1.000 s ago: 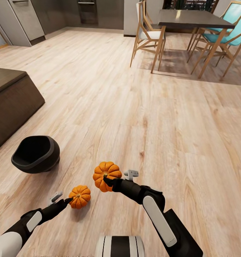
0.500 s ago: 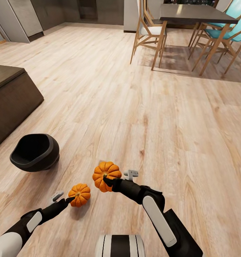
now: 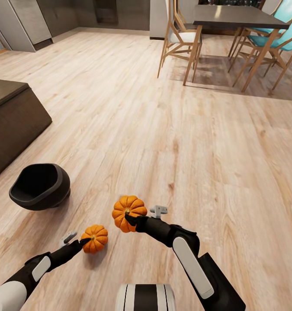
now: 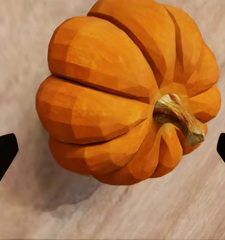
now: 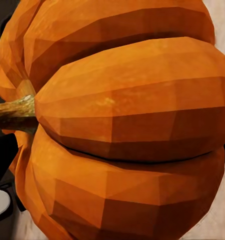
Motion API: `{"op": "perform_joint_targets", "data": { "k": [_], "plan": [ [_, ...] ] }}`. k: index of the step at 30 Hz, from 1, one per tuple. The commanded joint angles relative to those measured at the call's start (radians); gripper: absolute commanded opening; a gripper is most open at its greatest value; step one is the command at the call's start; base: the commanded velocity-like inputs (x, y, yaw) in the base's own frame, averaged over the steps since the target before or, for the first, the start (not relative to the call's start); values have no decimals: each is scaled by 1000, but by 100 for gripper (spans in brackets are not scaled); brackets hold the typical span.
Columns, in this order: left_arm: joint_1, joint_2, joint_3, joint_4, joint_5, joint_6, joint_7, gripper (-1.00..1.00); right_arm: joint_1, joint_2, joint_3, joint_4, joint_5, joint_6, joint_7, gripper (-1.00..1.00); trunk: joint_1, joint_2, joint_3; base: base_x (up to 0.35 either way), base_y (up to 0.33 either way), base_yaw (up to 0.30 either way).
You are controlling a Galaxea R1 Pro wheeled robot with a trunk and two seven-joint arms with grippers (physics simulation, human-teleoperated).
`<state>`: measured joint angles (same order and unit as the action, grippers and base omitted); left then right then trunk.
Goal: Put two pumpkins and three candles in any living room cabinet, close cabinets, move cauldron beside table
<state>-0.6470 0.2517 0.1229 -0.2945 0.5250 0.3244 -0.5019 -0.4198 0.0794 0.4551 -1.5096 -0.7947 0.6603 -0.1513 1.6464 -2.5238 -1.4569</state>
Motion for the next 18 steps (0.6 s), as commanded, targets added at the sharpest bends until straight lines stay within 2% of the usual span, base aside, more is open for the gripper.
{"op": "perform_joint_targets", "data": {
  "k": [1,14,18],
  "plan": [
    [0,0,4,0,8,9,-2,100,-1,0,0,-1,-12,2,-11,-100,0,0,-1,65,44,0],
    [0,1,6,0,11,8,-4,100,-1,-1,0,-1,-12,2,-12,-100,0,0,-1,8,6,0],
    [0,1,6,0,12,8,-5,100,-1,-1,-1,-1,-12,2,-12,-100,2,-1,-16,0,0,0]
  ]
}}
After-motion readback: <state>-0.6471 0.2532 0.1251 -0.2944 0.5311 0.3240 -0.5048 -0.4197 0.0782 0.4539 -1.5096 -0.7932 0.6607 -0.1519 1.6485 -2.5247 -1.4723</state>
